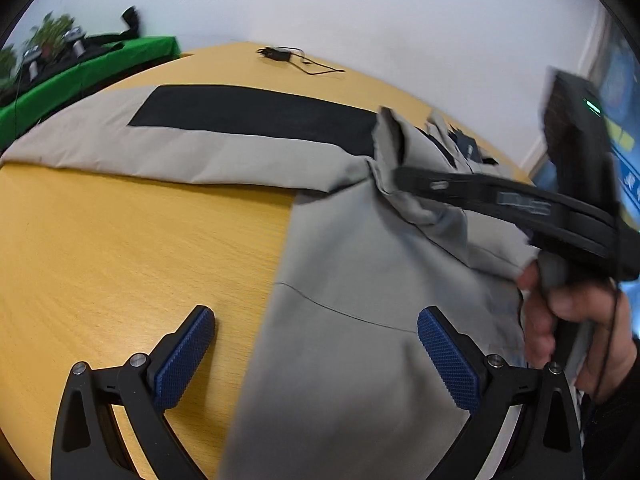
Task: Fold clothes
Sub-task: 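Fold the held sleeve across the jacket body with the right gripper, then release, then move the left gripper to the other sleeve lying on the table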
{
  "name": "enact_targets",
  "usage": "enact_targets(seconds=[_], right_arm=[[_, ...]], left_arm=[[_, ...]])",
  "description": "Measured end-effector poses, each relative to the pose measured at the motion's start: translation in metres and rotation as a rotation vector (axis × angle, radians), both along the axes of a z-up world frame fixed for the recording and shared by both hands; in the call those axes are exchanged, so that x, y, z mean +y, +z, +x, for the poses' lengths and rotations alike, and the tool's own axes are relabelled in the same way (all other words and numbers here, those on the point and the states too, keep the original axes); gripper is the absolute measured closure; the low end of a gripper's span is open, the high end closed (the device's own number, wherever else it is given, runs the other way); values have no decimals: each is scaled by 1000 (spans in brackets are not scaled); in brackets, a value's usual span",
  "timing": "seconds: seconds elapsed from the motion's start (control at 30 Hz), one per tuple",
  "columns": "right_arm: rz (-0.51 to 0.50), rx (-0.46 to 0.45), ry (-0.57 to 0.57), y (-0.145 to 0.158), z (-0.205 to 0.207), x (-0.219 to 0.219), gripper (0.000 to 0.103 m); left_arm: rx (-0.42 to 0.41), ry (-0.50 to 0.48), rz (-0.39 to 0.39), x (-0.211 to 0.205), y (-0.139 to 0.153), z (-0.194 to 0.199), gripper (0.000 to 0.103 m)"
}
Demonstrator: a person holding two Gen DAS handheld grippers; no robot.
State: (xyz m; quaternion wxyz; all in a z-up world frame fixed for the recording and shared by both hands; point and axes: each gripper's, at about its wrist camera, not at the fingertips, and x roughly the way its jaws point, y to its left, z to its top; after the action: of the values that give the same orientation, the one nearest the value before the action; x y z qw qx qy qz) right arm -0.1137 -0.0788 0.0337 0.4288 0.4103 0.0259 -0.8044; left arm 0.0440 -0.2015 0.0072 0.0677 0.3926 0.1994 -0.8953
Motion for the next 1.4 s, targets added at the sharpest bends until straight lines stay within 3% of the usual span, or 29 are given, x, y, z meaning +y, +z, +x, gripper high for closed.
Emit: enact_targets(seconds=[0.1, 0.3, 0.53, 0.63, 0.73, 0.87, 1.0, 1.03, 1.1, 1.23, 1.3, 1.4], right_arm=[[3, 46, 12, 6, 2, 3, 68], [100, 123, 37, -7, 10, -7, 64], [227, 166, 95, -19, 12, -26, 62], [159, 110, 125, -20, 10, -23, 63], [55, 88, 230, -12, 21, -18, 63], [11, 162, 207, 9, 29, 8, 63], [139, 294, 180, 13, 30, 27, 35], [186, 309, 175, 9, 27, 27, 35], [223, 269, 202, -2, 17, 21, 35], [193, 156, 291, -20, 15, 1, 34], [188, 154, 317, -23, 19, -7, 32], [97, 106, 340, -13, 21, -3, 32]], left_arm=[[5, 30, 6, -11, 8, 2, 0], [78, 109, -222, -48, 53, 6, 0], [67, 207, -234, -104, 57, 5, 0], [58, 237, -228, -118, 51, 4, 0], [43, 257, -224, -126, 45, 4, 0], [29, 258, -221, -132, 40, 2, 0], [25, 249, -245, -131, 35, -1, 0], [22, 247, -244, -131, 34, -3, 0], [12, 245, -241, -131, 30, -7, 0], [-6, 262, -245, -138, 27, -10, 0], [-5, 279, -248, -145, 27, -10, 0], [-13, 306, -265, -156, 26, -12, 0]])
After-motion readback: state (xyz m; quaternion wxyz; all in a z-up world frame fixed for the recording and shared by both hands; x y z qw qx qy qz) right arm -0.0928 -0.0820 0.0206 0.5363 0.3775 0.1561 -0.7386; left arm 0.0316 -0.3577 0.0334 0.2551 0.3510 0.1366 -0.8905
